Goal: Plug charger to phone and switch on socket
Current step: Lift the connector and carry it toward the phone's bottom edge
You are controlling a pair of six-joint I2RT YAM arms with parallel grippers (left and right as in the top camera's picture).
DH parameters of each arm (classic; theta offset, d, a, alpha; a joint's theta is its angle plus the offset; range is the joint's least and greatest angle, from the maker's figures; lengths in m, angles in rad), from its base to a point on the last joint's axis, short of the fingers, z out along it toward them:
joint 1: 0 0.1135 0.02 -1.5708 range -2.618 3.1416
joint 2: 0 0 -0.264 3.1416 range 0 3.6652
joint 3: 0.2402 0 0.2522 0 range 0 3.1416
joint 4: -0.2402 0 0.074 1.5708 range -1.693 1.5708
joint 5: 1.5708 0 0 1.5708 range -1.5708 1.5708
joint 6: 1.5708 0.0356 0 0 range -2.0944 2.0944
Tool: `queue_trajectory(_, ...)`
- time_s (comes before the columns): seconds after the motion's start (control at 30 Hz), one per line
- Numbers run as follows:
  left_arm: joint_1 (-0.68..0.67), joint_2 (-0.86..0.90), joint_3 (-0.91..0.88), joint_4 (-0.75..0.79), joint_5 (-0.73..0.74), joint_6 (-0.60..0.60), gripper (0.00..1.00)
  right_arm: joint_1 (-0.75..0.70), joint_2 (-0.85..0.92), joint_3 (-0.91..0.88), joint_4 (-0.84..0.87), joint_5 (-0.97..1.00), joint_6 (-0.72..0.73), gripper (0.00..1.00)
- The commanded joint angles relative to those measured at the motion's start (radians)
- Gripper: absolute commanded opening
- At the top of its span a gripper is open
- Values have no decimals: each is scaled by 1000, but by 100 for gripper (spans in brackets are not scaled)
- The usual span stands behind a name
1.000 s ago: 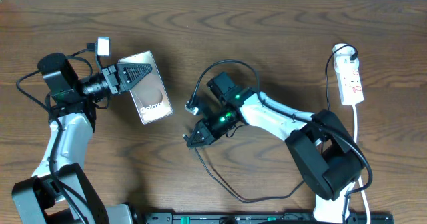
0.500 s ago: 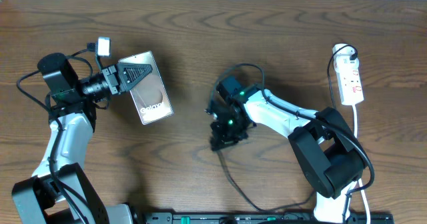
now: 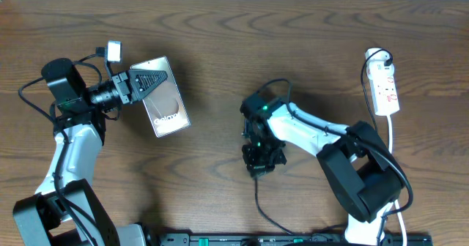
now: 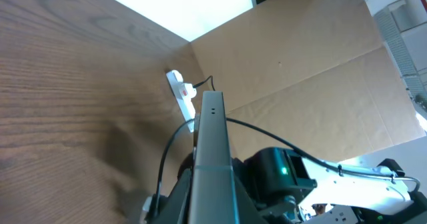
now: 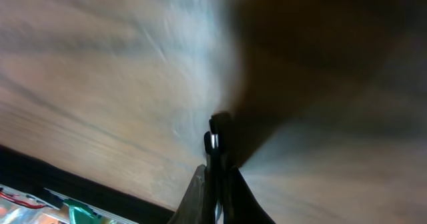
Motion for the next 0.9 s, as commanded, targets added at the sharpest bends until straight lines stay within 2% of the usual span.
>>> queue_trajectory(0.0, 3, -3, -3, 3, 32, 7, 7, 27, 33, -101, 43, 98, 83, 1)
queue_trajectory(0.13, 3, -3, -3, 3, 31, 7, 8, 30, 33, -133, 71, 99, 118, 1)
queue_trajectory(0.37, 3, -3, -3, 3, 31, 7, 8, 23, 33, -128, 108, 58, 84, 1)
queue_trajectory(0.47, 3, -3, -3, 3, 31, 7, 7, 11, 33, -122, 182, -98, -34, 1)
queue_trajectory(0.63, 3, -3, -3, 4, 31, 8, 8, -19, 33, -122, 388, -490, -209, 1)
queue_trajectory(0.73, 3, -3, -3, 12, 31, 7, 7, -42, 33, -122, 518, -676, -251, 1)
queue_trajectory(0.87, 3, -3, -3, 39, 32, 7, 7, -66, 33, -122, 670, -800, -250, 1)
